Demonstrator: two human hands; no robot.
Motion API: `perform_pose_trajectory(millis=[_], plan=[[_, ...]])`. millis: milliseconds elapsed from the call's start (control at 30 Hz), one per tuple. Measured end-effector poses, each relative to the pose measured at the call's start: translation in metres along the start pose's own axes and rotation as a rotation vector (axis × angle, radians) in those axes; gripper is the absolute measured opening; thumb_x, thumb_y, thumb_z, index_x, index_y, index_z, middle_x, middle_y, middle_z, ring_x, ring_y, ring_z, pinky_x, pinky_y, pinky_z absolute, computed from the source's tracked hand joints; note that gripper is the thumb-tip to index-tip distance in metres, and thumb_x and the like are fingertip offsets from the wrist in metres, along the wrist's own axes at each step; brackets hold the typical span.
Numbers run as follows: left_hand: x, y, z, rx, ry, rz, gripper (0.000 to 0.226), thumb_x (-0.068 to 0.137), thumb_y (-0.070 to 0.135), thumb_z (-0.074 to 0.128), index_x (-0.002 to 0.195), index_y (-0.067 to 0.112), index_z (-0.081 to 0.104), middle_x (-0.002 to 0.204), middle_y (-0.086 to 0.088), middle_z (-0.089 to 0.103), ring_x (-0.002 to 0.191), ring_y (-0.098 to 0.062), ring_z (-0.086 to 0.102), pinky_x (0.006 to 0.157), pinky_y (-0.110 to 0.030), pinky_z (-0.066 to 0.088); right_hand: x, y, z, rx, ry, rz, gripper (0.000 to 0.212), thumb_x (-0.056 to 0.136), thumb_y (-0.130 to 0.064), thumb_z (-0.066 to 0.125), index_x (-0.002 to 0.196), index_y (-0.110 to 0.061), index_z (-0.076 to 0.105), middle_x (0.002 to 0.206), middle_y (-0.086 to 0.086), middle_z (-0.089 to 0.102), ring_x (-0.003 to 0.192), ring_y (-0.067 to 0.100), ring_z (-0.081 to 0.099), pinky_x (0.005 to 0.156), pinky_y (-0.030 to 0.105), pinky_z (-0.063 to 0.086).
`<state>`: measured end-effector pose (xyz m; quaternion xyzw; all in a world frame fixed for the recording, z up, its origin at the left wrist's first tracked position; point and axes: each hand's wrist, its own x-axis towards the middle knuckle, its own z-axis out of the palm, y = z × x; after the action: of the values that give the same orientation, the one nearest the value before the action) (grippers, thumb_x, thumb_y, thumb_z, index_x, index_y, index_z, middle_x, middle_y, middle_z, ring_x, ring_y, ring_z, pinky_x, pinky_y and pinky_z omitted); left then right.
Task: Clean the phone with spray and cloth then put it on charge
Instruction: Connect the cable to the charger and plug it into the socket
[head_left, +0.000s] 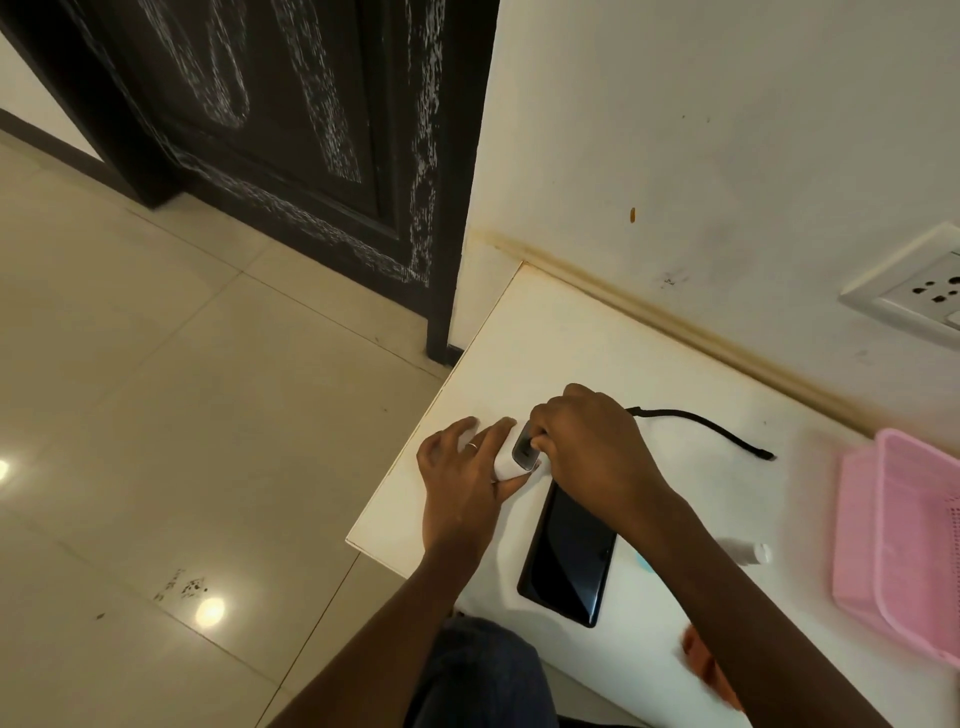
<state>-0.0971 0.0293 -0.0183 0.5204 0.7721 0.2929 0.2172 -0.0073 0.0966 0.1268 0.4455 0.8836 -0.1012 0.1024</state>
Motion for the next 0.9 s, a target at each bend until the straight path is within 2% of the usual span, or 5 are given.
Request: perform_pose_trajectory(millis=[400, 533, 633, 733, 900], plan=[[-0.001, 0.002, -0.004, -0.040, 0.015, -0.003, 0.060, 0.082, 0.059, 0.045, 0.131, 0.027, 0.055, 0.139, -0.007, 0.051, 0.128, -0.036, 0.038, 0.109, -0.053, 0.026, -0.002, -0.004, 0.009, 0.048, 0.089, 0.016, 0.021, 0.090, -0.028, 0.056, 0.105, -0.013, 0.058, 0.106, 0.004, 0.064, 0.094, 0.016, 0.054, 0.070, 0.021, 0.033], [0.000, 0.003, -0.007, 0.001, -0.002, 0.069, 0.060, 0.087, 0.057, 0.031, 0.136, 0.028, 0.049, 0.143, -0.002, 0.048, 0.134, -0.030, 0.037, 0.114, -0.047, 0.014, -0.007, 0.003, 0.009, 0.168, 0.013, 0.084, 0.058, 0.080, -0.058, 0.056, 0.123, -0.020, 0.045, 0.122, -0.001, 0.058, 0.108, 0.018, 0.053, 0.088, 0.031, 0.042], [-0.001, 0.005, -0.008, -0.013, -0.012, 0.066, 0.059, 0.087, 0.053, 0.030, 0.136, 0.028, 0.047, 0.144, -0.002, 0.047, 0.134, -0.030, 0.035, 0.115, -0.049, 0.013, -0.006, 0.005, 0.013, 0.018, -0.042, 0.111, 0.084, 0.072, -0.072, 0.053, 0.136, -0.023, 0.030, 0.133, 0.001, 0.051, 0.119, 0.022, 0.049, 0.098, 0.041, 0.035], [-0.002, 0.005, -0.006, -0.031, 0.008, 0.087, 0.047, 0.089, 0.038, 0.050, 0.134, 0.024, 0.051, 0.140, -0.005, 0.051, 0.131, -0.033, 0.039, 0.114, -0.053, 0.016, -0.005, 0.001, 0.022, -0.063, -0.046, 0.107, 0.079, 0.073, -0.072, 0.051, 0.134, -0.023, 0.038, 0.129, 0.000, 0.055, 0.118, 0.021, 0.049, 0.099, 0.042, 0.032], [0.002, 0.007, -0.006, -0.070, 0.030, 0.008, 0.060, 0.085, 0.055, 0.043, 0.138, 0.027, 0.045, 0.140, -0.005, 0.050, 0.131, -0.032, 0.038, 0.113, -0.050, 0.015, -0.004, 0.000, 0.025, -0.024, 0.031, 0.119, 0.067, 0.077, -0.066, 0.053, 0.127, -0.022, 0.047, 0.120, -0.002, 0.062, 0.110, 0.018, 0.055, 0.097, 0.038, 0.032]])
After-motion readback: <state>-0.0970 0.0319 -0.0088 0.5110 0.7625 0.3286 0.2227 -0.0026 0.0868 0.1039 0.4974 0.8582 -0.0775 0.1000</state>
